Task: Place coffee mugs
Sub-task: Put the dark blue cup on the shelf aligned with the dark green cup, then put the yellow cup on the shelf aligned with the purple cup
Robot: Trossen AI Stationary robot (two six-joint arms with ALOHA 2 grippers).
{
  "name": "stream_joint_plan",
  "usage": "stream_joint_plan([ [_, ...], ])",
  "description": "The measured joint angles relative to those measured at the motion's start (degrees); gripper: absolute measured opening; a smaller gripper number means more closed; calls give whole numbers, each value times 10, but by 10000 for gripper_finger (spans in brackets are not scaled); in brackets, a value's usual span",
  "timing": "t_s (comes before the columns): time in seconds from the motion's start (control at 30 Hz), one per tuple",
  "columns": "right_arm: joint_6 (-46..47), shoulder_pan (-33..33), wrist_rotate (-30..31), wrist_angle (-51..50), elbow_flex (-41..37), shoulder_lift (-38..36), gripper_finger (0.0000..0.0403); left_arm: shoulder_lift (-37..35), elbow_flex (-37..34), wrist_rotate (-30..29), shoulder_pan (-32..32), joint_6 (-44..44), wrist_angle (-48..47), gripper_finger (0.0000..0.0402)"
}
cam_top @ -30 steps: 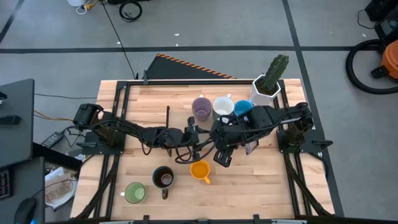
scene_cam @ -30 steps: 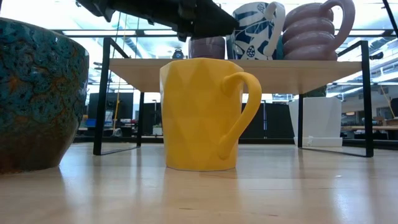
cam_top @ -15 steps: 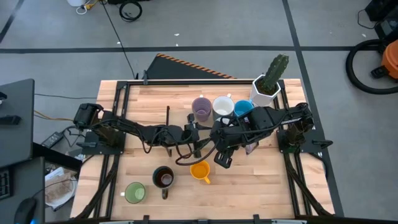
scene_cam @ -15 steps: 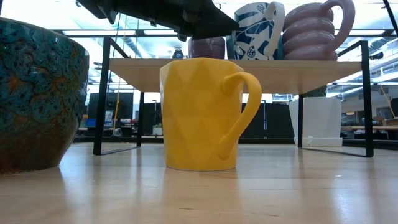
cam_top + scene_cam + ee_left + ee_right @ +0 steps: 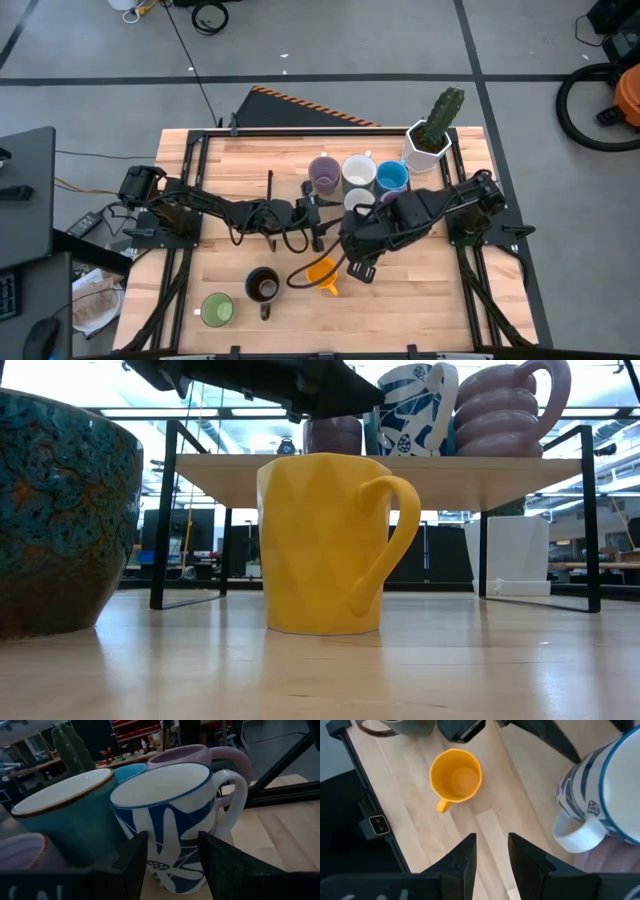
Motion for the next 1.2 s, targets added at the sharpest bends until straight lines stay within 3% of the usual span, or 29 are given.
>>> stream_joint_plan([
  [0.47,43,50,29,0,-3,0,118,0,0,0,16,1,4,180],
  [0.67,45,80,70,0,-3,0,118,-20,0,-1,-2,0,-33,180],
  [0.93,-1,116,196,0,-3,0,118,-85,0,31,-52,-40,-220,180],
  [1.1,-20,142,281,2,-5,0,118,-133,9,134,-80,-110,-374,180],
  [1.2,-31,149,300,16,-21,-1,118,-150,27,181,-99,-153,-450,180],
])
